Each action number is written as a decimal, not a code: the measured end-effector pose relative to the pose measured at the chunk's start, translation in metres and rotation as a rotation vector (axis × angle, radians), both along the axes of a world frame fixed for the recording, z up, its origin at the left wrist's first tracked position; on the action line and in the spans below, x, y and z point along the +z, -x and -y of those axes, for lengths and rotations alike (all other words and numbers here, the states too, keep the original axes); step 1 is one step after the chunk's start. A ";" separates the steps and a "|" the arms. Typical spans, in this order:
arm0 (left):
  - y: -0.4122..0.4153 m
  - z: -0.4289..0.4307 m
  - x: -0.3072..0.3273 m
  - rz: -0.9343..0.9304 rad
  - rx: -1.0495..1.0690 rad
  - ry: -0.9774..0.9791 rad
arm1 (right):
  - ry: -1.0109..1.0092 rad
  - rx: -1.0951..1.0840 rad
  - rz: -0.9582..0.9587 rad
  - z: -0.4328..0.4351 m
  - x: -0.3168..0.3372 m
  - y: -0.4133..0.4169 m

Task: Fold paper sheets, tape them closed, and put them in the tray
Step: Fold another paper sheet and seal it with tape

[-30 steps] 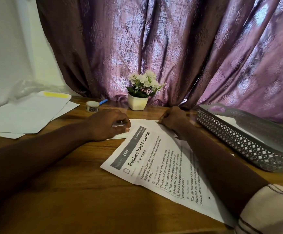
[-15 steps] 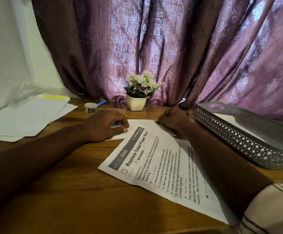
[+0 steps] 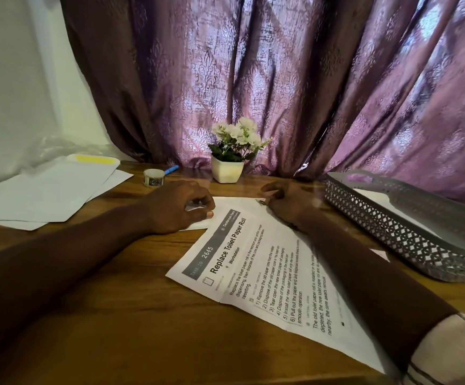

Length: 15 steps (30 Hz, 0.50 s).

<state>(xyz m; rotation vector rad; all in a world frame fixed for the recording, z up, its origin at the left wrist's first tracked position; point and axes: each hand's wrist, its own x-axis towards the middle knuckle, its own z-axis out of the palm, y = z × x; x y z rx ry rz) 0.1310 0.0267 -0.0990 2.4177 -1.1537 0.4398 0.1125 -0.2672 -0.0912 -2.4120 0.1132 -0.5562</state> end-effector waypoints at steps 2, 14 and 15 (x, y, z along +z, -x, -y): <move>0.005 -0.001 0.000 0.047 0.069 -0.002 | -0.114 -0.047 0.115 0.000 -0.003 0.002; 0.012 -0.002 0.005 -0.138 0.356 0.201 | -0.021 -0.011 0.174 -0.015 0.001 0.003; 0.011 -0.004 0.005 -0.138 0.342 0.264 | -0.042 0.000 0.191 -0.017 0.001 0.004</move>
